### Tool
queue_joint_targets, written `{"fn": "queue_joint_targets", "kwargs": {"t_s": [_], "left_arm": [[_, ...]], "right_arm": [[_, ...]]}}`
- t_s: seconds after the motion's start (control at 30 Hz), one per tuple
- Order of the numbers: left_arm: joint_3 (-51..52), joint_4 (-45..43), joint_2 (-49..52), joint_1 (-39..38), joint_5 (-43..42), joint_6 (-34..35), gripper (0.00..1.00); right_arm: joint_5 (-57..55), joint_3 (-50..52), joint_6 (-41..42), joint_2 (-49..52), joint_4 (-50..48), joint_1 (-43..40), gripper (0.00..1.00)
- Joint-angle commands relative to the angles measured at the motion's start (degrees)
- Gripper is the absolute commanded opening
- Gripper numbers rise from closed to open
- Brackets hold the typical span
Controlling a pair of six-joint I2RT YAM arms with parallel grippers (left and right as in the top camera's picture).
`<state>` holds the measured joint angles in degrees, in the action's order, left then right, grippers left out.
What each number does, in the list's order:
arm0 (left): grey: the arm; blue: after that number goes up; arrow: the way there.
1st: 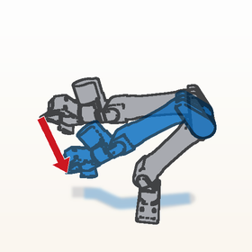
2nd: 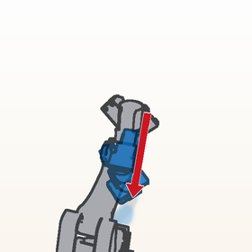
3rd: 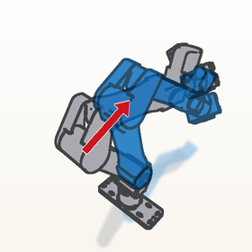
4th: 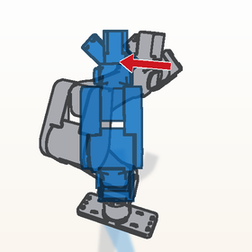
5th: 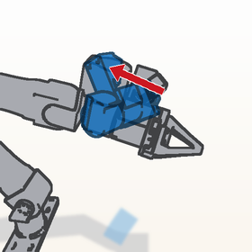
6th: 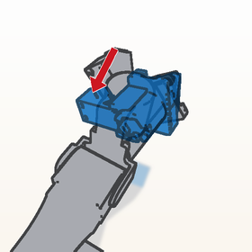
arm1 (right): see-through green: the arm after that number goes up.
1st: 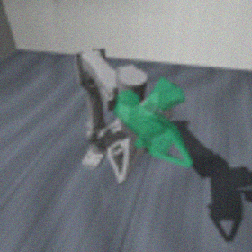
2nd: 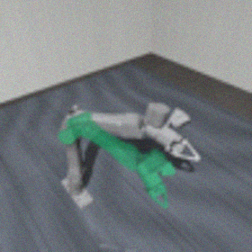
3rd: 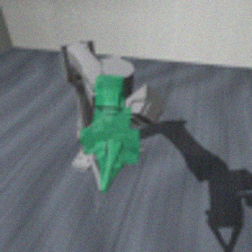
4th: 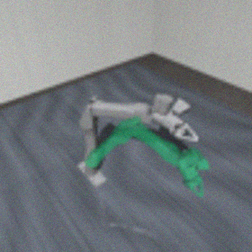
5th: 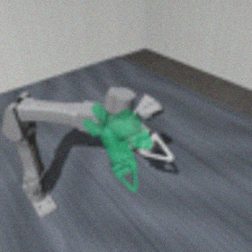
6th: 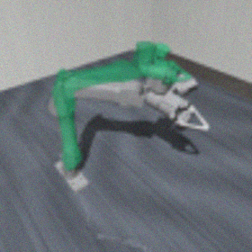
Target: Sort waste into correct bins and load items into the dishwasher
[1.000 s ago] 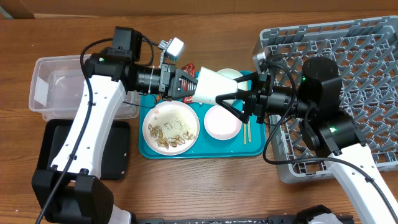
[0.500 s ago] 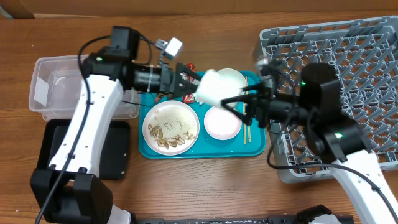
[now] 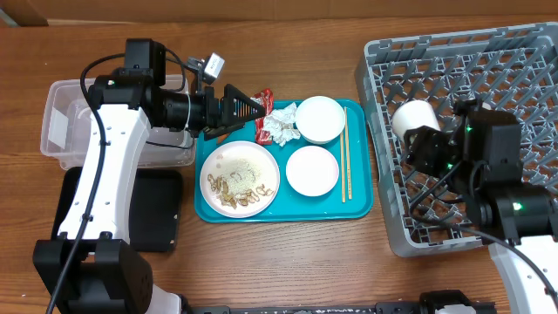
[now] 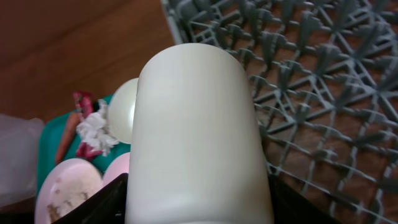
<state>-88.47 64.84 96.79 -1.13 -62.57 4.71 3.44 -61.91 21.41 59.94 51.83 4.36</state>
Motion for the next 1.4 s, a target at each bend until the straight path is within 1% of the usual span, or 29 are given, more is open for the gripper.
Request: {"fn": "queue_joint_targets", "kwargs": {"t_s": [0.0, 0.1, 0.23, 0.37, 0.53, 0.57, 0.6, 0.63, 0.67, 0.73, 0.77, 0.83, 0.93, 1.0, 1.1, 1.13, 1.17, 1.2, 1.23, 1.3, 1.37], "left_arm": [[-0.8, 1.5, -0.3, -0.1, 5.0, -0.3, 0.99], [-0.8, 3.9, -0.3, -0.1, 5.4, -2.5, 0.99], [-0.8, 5.0, -0.3, -0.1, 7.8, -2.7, 0.99], [-0.8, 5.0, -0.3, -0.1, 7.9, -2.6, 0.99], [-0.8, 5.0, -0.3, -0.1, 7.9, -2.6, 0.99], [-0.8, 5.0, -0.3, -0.1, 8.0, -2.6, 0.99], [-0.8, 5.0, -0.3, -0.1, 8.0, -2.6, 0.99], [-0.8, 5.0, -0.3, -0.1, 8.0, -2.6, 0.99], [-0.8, 5.1, -0.3, -0.1, 8.0, -2.6, 0.99], [-0.8, 5.3, -0.3, -0.2, 8.2, -2.7, 0.99], [-0.8, 5.4, -0.3, -0.5, 9.1, -3.0, 0.98], [-0.8, 5.4, -0.3, -1.3, 11.4, -3.3, 0.94], [-0.8, 5.4, -0.3, -3.3, 14.9, -3.3, 0.93], [-0.8, 5.4, -0.3, -5.1, 18.7, -3.3, 0.90], [-0.8, 5.4, -0.3, -8.7, 28.3, -2.8, 0.80], [-0.8, 5.3, -0.3, -10.7, 33.8, -1.7, 0.74], [-0.8, 5.2, -0.3, -12.5, 38.6, -0.5, 0.72], [-0.5, 4.7, -0.3, -15.5, 45.8, 1.5, 0.68], [-0.1, 4.0, -0.3, -17.5, 50.1, 2.8, 0.66], [1.3, 1.6, -0.3, -21.9, 57.0, 4.8, 0.66], [3.2, -2.1, 0.1, -25.9, 61.1, 5.2, 0.67]], "right_arm": [[-4.9, -0.9, 4.0, 1.8, 2.9, -1.4, 0.48], [-4.9, -0.9, 4.7, 4.3, 8.5, -2.3, 0.47], [-4.9, -0.9, 5.2, 9.0, 15.3, -3.7, 0.48], [-4.9, -0.9, 5.2, 12.0, 15.8, -3.7, 0.47], [-4.6, -0.9, 5.2, 14.5, 13.0, -3.7, 0.48], [-4.4, -0.9, 5.2, 14.8, 12.6, -3.7, 0.49], [-3.9, -0.9, 5.2, 15.1, 12.5, -3.7, 0.59], [-3.0, -0.9, 4.7, 15.4, 12.6, -3.7, 0.74], [-1.8, -0.9, 3.8, 15.5, 12.5, -3.7, 0.79], [-0.7, -1.6, 3.7, 15.4, 12.6, -3.7, 0.81], [-0.5, -2.5, 3.7, 15.4, 12.9, -3.7, 0.84], [-0.3, -5.7, 3.7, 14.9, 13.7, -3.6, 0.86], [1.1, -11.0, 3.6, 13.7, 13.0, -3.6, 0.89], [5.6, -13.9, 1.2, 12.5, 10.9, -3.6, 0.89], [11.5, -14.9, 0.2, 10.7, 6.8, -3.6, 0.88], [13.2, -14.9, 0.2, 9.9, 5.3, -3.6, 0.88], [13.8, -14.9, 0.2, 9.5, 4.8, -3.6, 0.88], [14.7, -14.9, 0.2, 9.0, 4.4, -3.6, 0.88], [15.0, -14.9, 0.3, 8.9, 4.4, -3.6, 0.87], [15.8, -14.9, 0.3, 9.0, 4.6, -3.3, 0.87], [16.2, -14.9, 0.2, 9.1, 5.1, -2.4, 0.87]]}}
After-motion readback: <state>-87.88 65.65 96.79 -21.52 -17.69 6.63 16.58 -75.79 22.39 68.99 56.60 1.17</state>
